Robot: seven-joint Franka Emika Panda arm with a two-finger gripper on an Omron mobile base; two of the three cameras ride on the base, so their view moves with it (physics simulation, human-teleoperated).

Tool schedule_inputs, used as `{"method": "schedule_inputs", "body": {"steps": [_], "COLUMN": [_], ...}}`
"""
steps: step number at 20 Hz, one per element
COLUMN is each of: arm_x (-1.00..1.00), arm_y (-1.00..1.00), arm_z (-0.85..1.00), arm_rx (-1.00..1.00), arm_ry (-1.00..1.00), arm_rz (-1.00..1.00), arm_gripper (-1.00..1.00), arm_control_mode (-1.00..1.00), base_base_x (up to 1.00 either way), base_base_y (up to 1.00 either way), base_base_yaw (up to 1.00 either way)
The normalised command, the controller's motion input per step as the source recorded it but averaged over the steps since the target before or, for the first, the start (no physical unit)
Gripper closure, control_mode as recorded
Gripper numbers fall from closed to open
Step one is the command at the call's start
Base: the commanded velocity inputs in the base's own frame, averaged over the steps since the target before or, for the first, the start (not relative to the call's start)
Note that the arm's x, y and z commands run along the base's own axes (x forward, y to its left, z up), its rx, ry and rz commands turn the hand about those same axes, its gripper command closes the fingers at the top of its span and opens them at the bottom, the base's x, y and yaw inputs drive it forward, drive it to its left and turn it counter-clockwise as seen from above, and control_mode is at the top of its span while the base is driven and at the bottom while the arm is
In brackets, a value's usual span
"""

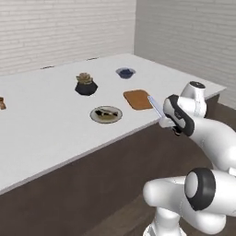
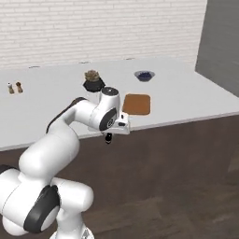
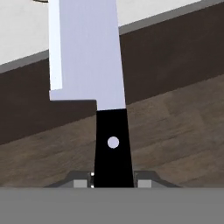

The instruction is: Pick up the knife from the drawer and place it on the cutting board. Then place the meat from the plate to the cutting board.

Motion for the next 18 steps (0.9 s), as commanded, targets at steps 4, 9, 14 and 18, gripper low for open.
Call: {"method": "schedule_inputs", "body": {"steps": [4,9,14,18], "arm_x": [0.00,0.00,0.00,0.00], "arm_y": [0.00,0.00,0.00,0.00], "arm_z": [0.00,0.00,0.00,0.00], "arm_rx": [0.00,0.00,0.00,0.00], "arm_ry": [0.00,0.00,0.00,0.00], "arm_rz": [0.00,0.00,0.00,0.00], "arm_gripper": [1.00,1.00,1.00,1.00], "arm_control_mode": [1.00,1.00,1.00,1.00], "base_base_x": [-0.08,0.00,0.00,0.00], "base_base_y": [-0.36,-0.49,-0.99,-0.99], "base_base_yaw": [0.43,0.44,0.40,0.38]}}
